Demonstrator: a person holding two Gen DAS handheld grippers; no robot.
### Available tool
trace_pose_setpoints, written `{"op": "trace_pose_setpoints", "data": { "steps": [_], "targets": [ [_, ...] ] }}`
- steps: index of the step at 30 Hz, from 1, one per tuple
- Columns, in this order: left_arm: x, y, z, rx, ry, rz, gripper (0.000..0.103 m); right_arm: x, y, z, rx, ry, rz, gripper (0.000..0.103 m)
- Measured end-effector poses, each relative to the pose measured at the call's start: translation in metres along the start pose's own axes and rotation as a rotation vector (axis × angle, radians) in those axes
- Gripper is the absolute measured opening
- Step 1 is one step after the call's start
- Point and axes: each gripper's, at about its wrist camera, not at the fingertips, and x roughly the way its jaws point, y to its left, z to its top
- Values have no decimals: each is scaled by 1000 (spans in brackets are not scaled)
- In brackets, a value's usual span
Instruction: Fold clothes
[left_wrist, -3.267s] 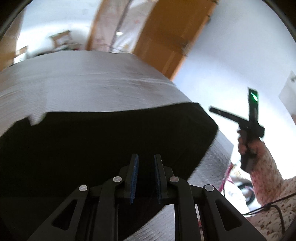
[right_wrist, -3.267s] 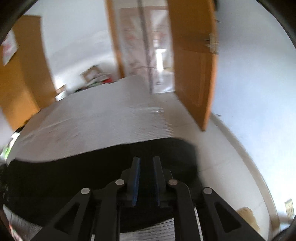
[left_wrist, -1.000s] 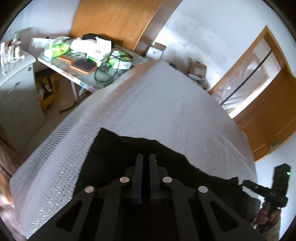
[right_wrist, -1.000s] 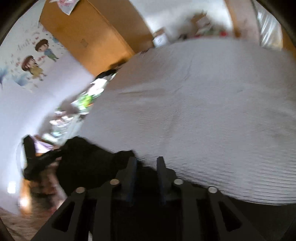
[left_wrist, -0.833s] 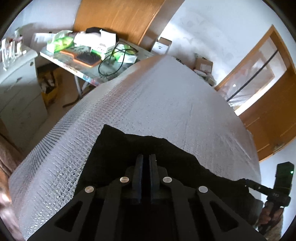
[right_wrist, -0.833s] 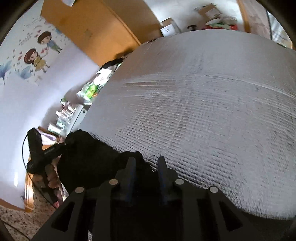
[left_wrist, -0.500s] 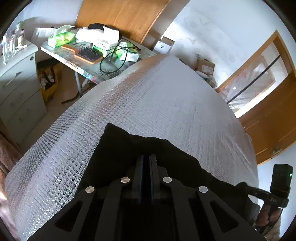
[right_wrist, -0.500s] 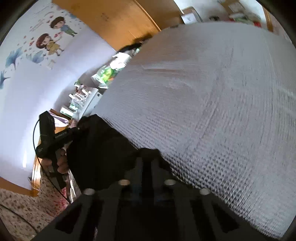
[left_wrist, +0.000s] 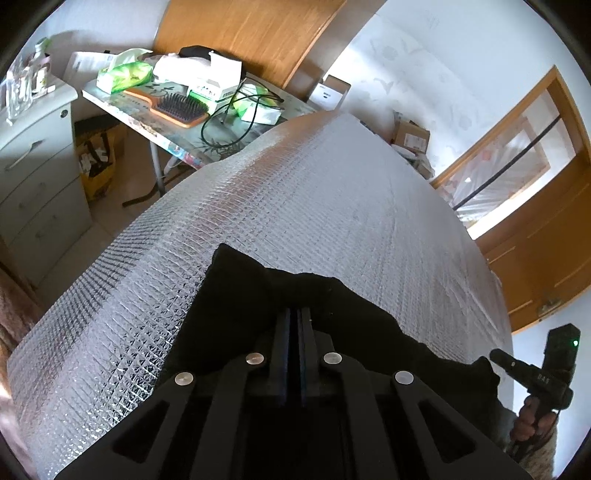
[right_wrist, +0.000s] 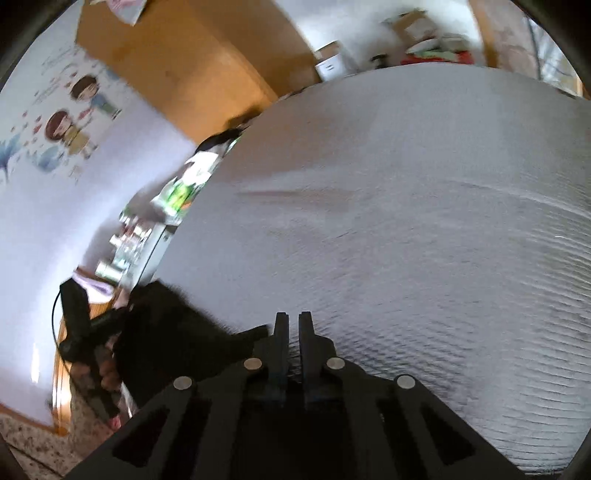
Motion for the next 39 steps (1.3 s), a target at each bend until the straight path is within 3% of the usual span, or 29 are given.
{"op": "trace_pose_setpoints", "data": {
  "steps": [4,10,15,21,24,26,28,30,33,39],
  "targets": [
    [0,-1,0,-2,-3,7,5,-29,-9,-12,-51,-30,-57,7],
    [-23,-16,-2,10,-86,9,5,-41,-13,-34,-126,-6,-78,21],
    [-39,-46,-7,96,-125,-91,6,-33,-6,-40,-200,30,-35,32],
    [-8,-98,-26,272,36,-233,10,-19,-6,-39,-256,105,-1,35],
    [13,-126,-39,351,126,-296,10,-14,-6,-39,-242,117,9,33],
    [23,-141,-47,401,167,-313,10,-15,-6,-38,-236,105,9,14],
    [31,-152,-55,432,202,-329,10,-18,-7,-36,-232,88,4,3],
    [38,-155,-59,447,228,-316,11,-21,-6,-36,-238,75,-4,2],
    [51,-147,-59,450,240,-220,10,-26,-1,-34,-251,33,-45,2],
    [56,-122,-49,332,264,-289,9,-17,-7,-36,-225,47,-93,2]
  ]
}}
